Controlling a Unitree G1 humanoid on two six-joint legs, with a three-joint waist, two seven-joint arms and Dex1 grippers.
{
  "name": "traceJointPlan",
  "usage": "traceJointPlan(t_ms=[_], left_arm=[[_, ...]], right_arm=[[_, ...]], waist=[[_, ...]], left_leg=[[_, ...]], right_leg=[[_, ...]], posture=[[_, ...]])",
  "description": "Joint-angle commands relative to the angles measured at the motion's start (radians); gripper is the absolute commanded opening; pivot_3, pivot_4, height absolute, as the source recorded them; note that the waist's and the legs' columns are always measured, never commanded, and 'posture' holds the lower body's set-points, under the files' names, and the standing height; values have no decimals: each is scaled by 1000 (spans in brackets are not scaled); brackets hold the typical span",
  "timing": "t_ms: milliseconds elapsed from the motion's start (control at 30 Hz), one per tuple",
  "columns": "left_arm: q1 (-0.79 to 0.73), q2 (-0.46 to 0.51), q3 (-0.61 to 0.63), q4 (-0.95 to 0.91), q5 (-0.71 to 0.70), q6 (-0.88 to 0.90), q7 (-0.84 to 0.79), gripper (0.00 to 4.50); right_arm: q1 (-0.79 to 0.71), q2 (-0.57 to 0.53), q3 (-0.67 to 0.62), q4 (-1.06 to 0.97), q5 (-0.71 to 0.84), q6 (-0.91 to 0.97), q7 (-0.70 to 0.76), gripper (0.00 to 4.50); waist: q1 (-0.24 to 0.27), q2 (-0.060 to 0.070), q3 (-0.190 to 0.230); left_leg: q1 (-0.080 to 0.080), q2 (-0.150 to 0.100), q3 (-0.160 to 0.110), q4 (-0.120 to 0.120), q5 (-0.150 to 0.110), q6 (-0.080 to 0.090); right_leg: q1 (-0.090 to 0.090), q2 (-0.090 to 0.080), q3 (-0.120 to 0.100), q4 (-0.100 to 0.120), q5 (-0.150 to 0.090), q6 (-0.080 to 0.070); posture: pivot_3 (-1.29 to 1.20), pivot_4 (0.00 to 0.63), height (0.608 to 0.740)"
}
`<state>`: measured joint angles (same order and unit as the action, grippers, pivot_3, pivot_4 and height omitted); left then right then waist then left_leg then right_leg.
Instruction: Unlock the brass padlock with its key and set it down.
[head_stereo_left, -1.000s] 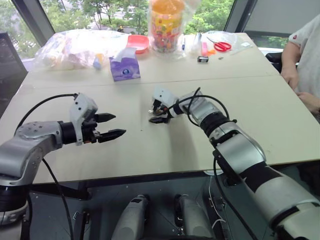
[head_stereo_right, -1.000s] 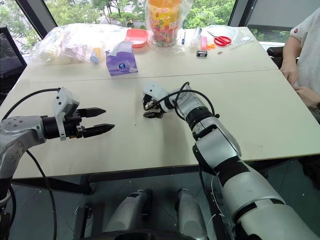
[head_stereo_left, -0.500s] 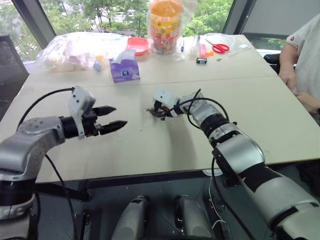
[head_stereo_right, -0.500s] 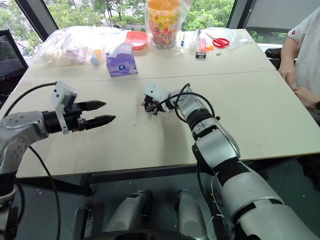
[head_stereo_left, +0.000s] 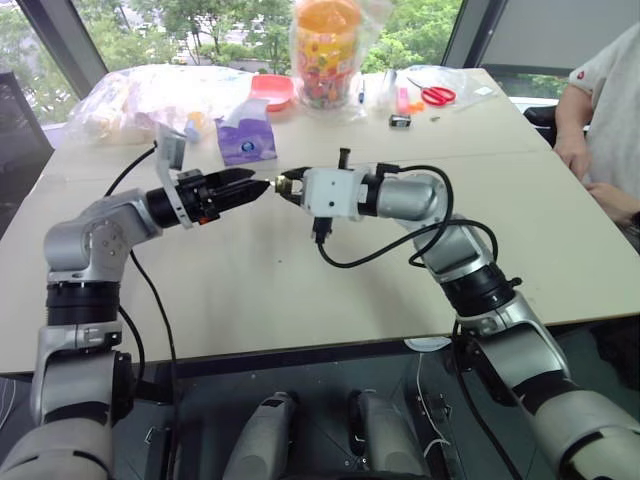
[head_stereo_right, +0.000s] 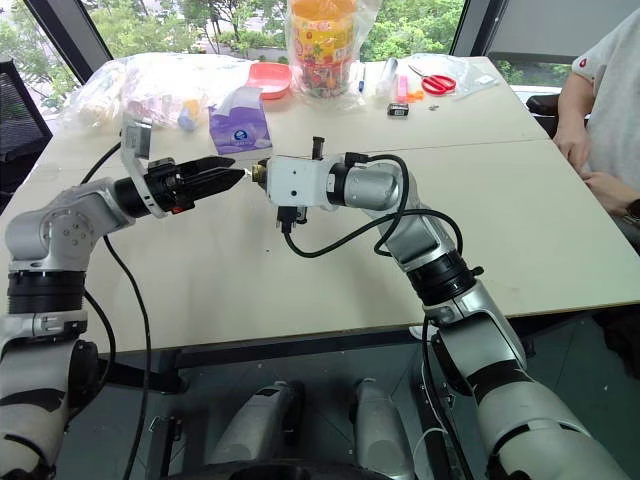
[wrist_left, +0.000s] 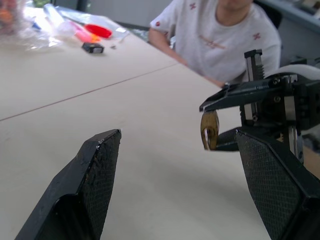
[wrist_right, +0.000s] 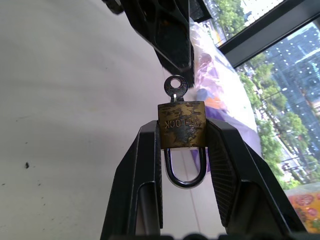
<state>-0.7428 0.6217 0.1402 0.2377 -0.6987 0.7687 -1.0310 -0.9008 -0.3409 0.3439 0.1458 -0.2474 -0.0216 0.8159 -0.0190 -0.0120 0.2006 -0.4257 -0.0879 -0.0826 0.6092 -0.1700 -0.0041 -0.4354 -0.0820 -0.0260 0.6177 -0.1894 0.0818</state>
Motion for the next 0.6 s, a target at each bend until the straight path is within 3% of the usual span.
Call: traceJointPlan(t_ms=[33, 167, 267, 367, 433, 600], left_arm=[[-43, 1, -28, 16, 26, -27, -56, 2765], [-79, -10, -40, 71, 55, -55, -76, 2765], [-99, -22, -32, 102, 57, -66, -97, 1915], [-110, -27, -33, 115, 68, -73, -98, 599], [-112, -28, -36, 120, 73, -75, -104, 61], [-101, -32, -46, 115, 96, -87, -114, 61]], right_arm=[[-9, 0, -5, -53, -29, 24, -38, 701], [-7, 2, -4, -63, -34, 38, -47, 701], [-8, 4, -3, -68, -34, 48, -48, 701], [-7, 4, -2, -72, -34, 54, -50, 701], [-9, 4, 0, -71, -34, 56, -51, 701], [-11, 9, 1, -76, -26, 65, -49, 701]], waist=[[1, 0, 0], [3, 0, 0], [3, 0, 0], [2, 0, 0], [2, 0, 0], [2, 0, 0]], left_leg=[[0, 0, 0, 0, 0, 0], [0, 0, 0, 0, 0, 0], [0, 0, 0, 0, 0, 0], [0, 0, 0, 0, 0, 0], [0, 0, 0, 0, 0, 0], [0, 0, 0, 0, 0, 0]], right_leg=[[0, 0, 0, 0, 0, 0], [0, 0, 0, -1, 0, 0], [0, 0, 0, -1, 0, 0], [0, 0, 0, -1, 0, 0], [0, 0, 0, -1, 0, 0], [0, 0, 0, -1, 0, 0]], posture=[[0, 150, 740], [0, 150, 740], [0, 150, 740], [0, 150, 740], [0, 150, 740], [0, 150, 740]])
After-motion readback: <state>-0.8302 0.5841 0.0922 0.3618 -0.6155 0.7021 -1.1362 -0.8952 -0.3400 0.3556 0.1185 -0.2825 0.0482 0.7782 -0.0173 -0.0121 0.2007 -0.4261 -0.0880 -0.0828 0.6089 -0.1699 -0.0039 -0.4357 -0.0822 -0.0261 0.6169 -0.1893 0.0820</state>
